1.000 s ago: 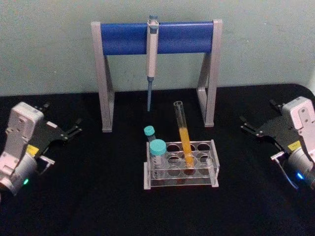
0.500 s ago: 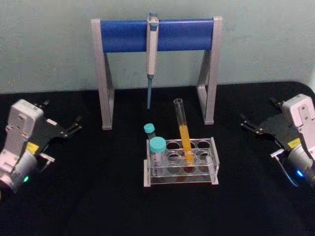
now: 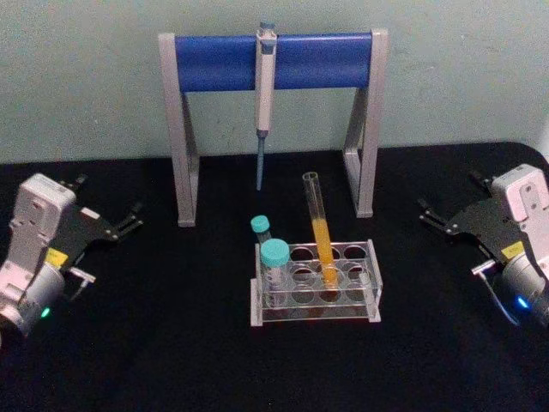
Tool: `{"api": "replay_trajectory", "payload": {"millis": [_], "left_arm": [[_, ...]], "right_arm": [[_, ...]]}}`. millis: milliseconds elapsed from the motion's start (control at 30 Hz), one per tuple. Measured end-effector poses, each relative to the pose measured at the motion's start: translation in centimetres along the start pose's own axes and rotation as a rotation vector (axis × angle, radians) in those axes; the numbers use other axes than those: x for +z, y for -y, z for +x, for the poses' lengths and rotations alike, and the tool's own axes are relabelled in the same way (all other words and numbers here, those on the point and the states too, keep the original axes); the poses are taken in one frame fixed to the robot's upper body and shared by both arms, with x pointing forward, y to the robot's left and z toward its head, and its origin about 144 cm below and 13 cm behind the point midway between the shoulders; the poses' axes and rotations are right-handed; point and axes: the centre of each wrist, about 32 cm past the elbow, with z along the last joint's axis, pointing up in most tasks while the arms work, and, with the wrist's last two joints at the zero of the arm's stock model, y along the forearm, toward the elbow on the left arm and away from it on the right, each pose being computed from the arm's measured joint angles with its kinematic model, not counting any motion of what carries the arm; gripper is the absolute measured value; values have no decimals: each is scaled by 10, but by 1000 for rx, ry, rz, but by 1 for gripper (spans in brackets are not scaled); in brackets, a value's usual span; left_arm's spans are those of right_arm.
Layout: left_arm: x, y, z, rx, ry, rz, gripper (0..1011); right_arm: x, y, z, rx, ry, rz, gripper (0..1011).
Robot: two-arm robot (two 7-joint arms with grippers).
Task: Pick up the test tube from the test tube rack, shake it, then place it back into the test tube rack.
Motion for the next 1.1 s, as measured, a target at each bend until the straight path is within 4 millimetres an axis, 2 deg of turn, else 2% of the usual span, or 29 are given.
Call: {"api": "replay_trajectory", "payload": {"millis": [367,667,900,1100], "left_arm": [[0,0,0,0,0,0,1002],[0,0,0,0,0,0,1001],[0,0,0,0,0,0,1001],[0,0,0,0,0,0,1001]], "right_arm": [[5,6,4,38,-29,51,1000],[16,21,11,280,-94,173,1000],[24,24,3,426,-149,199,1000],[31,18,-8,503,-184,187,1000]]}}
